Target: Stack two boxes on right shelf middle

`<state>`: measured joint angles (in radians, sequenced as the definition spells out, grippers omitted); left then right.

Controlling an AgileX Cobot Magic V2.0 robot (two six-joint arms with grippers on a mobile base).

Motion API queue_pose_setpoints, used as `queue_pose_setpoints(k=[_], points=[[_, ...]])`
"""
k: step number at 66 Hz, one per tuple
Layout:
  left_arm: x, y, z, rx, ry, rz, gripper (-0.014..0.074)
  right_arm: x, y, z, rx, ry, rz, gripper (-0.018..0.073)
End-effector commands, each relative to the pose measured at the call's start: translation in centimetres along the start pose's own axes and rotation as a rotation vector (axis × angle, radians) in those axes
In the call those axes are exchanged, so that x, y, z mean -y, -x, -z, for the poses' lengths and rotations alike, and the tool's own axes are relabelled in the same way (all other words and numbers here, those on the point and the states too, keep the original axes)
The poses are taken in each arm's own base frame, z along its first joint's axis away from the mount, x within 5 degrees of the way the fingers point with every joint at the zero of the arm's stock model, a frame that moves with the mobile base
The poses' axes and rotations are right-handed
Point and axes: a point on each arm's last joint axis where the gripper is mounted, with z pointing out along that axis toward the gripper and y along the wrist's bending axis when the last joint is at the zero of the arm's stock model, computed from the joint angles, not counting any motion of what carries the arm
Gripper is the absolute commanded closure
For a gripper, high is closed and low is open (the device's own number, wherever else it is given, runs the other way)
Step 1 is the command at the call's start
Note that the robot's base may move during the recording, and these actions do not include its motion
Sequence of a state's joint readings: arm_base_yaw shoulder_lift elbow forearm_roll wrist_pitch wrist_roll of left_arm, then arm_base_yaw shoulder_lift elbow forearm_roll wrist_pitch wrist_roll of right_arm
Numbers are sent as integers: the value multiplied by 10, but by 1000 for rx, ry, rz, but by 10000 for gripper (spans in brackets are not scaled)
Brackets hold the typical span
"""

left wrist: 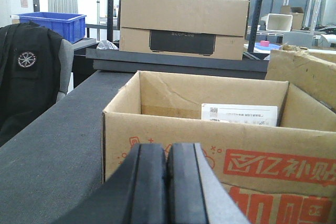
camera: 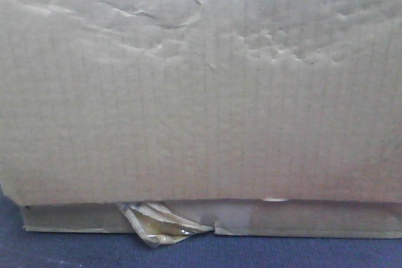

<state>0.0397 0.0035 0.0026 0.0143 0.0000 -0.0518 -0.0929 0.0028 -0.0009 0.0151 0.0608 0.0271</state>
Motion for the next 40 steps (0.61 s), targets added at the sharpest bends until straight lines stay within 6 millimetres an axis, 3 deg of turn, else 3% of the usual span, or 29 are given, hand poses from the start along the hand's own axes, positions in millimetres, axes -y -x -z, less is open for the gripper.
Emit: queue_pose_setpoints(k=[1, 40], points=[[0, 3, 0, 25, 0, -4, 687, 0, 1, 0, 19, -3, 4, 728], [0, 3, 0, 25, 0, -4, 687, 0, 1, 0, 19, -3, 4, 728]])
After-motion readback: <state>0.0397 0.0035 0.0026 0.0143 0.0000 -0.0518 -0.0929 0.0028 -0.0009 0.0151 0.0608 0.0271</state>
